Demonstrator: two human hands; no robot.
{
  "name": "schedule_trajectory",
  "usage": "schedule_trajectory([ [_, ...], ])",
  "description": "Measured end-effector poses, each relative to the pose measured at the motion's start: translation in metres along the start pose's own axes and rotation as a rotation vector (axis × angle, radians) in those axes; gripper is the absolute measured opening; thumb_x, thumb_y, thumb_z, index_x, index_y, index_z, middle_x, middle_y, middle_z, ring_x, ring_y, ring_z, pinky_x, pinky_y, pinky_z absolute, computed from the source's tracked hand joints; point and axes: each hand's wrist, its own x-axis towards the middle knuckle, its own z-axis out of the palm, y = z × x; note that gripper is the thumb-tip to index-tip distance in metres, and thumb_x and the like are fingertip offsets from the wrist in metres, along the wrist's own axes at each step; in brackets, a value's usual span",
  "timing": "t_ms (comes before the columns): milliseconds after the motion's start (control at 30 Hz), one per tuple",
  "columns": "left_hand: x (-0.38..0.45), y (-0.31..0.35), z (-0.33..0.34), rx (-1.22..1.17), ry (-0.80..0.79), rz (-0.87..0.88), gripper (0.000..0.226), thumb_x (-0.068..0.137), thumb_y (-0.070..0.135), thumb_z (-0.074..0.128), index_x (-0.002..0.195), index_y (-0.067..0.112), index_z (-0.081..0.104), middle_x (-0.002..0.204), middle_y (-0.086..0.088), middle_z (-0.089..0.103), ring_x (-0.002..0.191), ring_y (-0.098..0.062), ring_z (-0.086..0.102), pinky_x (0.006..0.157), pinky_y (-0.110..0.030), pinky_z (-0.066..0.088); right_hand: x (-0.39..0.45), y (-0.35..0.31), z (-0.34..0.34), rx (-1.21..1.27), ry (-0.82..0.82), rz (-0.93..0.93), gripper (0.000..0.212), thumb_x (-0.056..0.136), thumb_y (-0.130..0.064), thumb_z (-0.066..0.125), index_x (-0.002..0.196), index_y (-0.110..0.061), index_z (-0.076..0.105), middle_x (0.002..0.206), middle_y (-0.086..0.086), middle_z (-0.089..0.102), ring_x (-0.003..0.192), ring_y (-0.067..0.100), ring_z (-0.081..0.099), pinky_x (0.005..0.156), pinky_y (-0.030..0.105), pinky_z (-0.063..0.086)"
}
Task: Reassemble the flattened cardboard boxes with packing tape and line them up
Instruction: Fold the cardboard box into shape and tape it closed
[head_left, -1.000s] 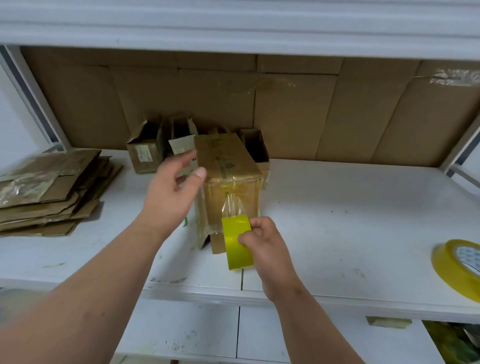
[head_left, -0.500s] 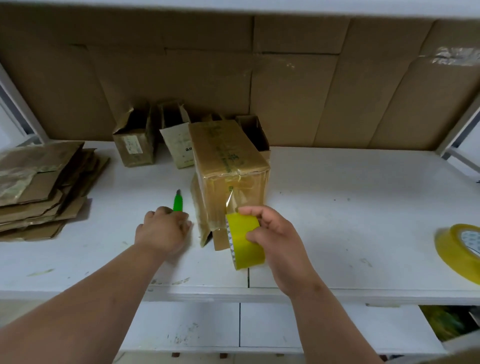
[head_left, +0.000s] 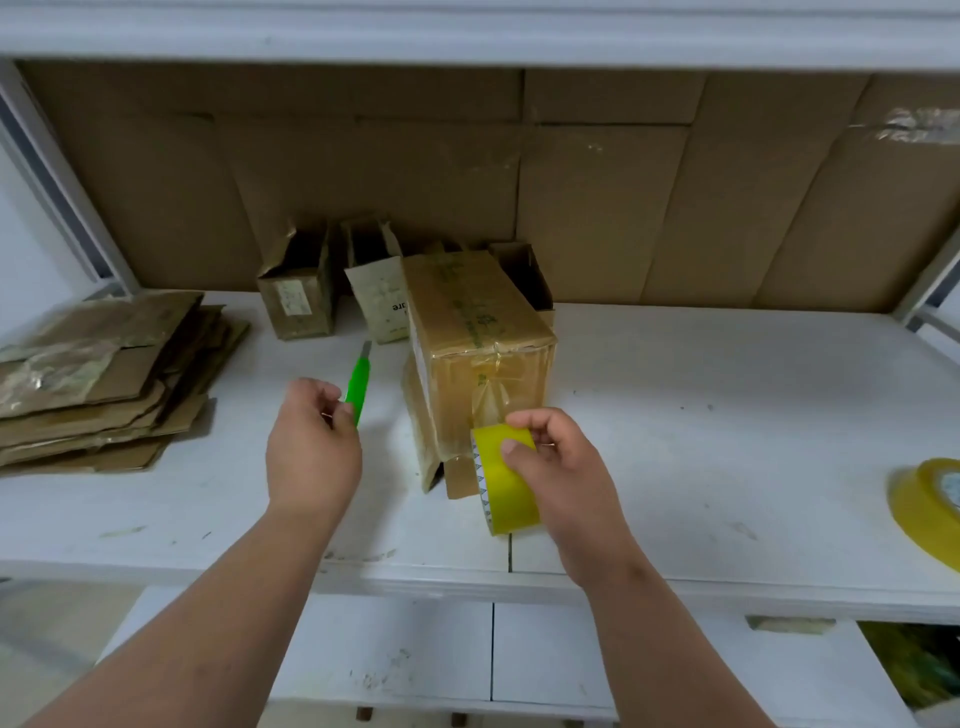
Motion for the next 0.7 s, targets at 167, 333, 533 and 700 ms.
schedule_trajectory([
  [167, -0.035, 0.043, -0.012, -0.022, 0.048, 0.317, 0.015, 0.093, 0.016, 0.063, 0.091, 0.024, 0.051, 0.077, 0.014, 0.052, 0.065, -0.003, 0.048, 0.057, -0.012, 0.031, -0.003, -0.003, 0.006, -0.15, 0.152, -0.173, 0.03, 0.084, -0.013, 0.071, 0.088, -0.042, 0.061, 0.108, -0.011, 0.048, 0.094, -0.009, 0.053, 0.082, 0.008, 0.041],
  [333, -0.059, 0.054, -0.009, 0.041, 0.08, 0.49, 0.024, 0.087, 0.009, 0.07, 0.084, 0.023, 0.051, 0.078, 0.007, 0.055, 0.059, -0.005, 0.043, 0.058, -0.011, 0.03, -0.005, -0.006, 0.01, -0.2, 0.169, -0.27, 0.024, 0.091, -0.021, 0.065, 0.082, -0.043, 0.064, 0.105, -0.016, 0.051, 0.113, 0.012, 0.048, 0.099, 0.025, 0.039],
  [533, -0.073, 0.062, -0.013, 0.033, 0.181, 0.537, 0.015, 0.083, 0.008, 0.074, 0.084, 0.013, 0.06, 0.076, 0.004, 0.061, 0.058, -0.012, 0.046, 0.056, -0.012, 0.032, -0.01, -0.013, 0.013, -0.262, 0.071, -0.285, 0.022, 0.093, -0.031, 0.062, 0.08, -0.048, 0.059, 0.102, -0.025, 0.05, 0.113, 0.005, 0.041, 0.099, 0.02, 0.034],
  [700, -0.078, 0.059, -0.004, 0.11, 0.123, 0.607, 0.015, 0.084, 0.01, 0.072, 0.081, 0.015, 0.059, 0.074, 0.002, 0.061, 0.057, -0.019, 0.048, 0.051, -0.035, 0.047, -0.013, -0.026, 0.011, -0.063, 0.014, -0.168, 0.022, 0.081, -0.056, 0.051, 0.082, -0.04, 0.065, 0.104, -0.018, 0.057, 0.111, 0.008, 0.054, 0.1, 0.032, 0.043],
])
